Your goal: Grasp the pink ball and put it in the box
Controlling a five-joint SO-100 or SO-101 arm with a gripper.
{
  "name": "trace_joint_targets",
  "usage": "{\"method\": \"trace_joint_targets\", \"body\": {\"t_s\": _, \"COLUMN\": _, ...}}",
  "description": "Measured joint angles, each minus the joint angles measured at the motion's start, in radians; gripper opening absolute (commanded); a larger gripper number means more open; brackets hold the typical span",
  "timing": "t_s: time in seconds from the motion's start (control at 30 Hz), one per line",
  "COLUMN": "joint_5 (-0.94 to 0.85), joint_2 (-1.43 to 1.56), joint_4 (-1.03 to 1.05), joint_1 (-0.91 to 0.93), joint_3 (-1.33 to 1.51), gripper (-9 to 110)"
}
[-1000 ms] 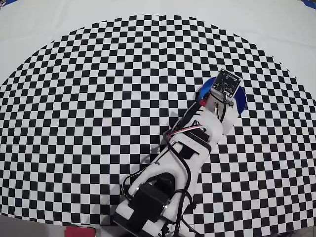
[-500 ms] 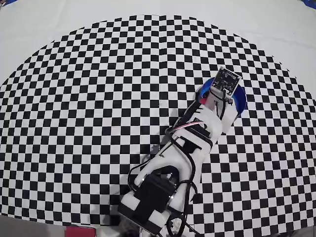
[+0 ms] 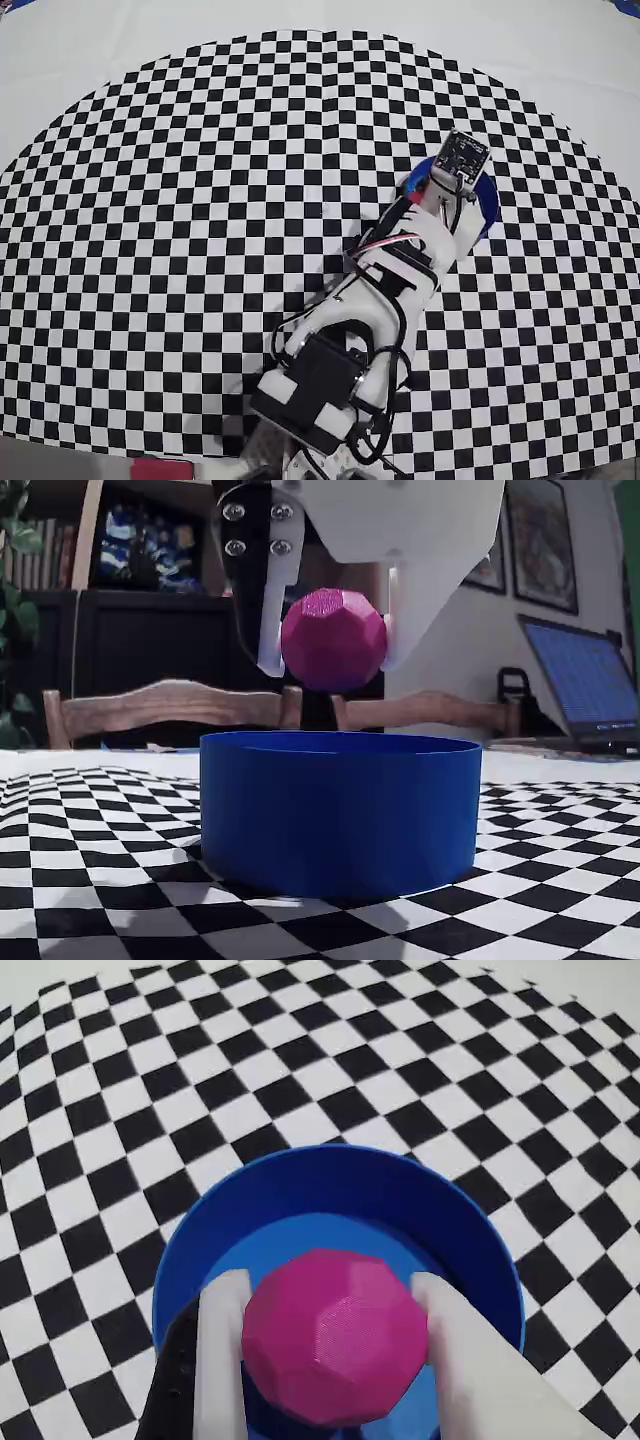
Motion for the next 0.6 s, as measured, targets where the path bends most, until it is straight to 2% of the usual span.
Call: {"method": "trace_joint_targets", "body": {"t_s": 0.6, "joint_5": 0.0, "joint_2": -0.118, "joint_4": -0.012, "joint_1": 0.0, "joint_3": -0.098, "gripper": 0}}
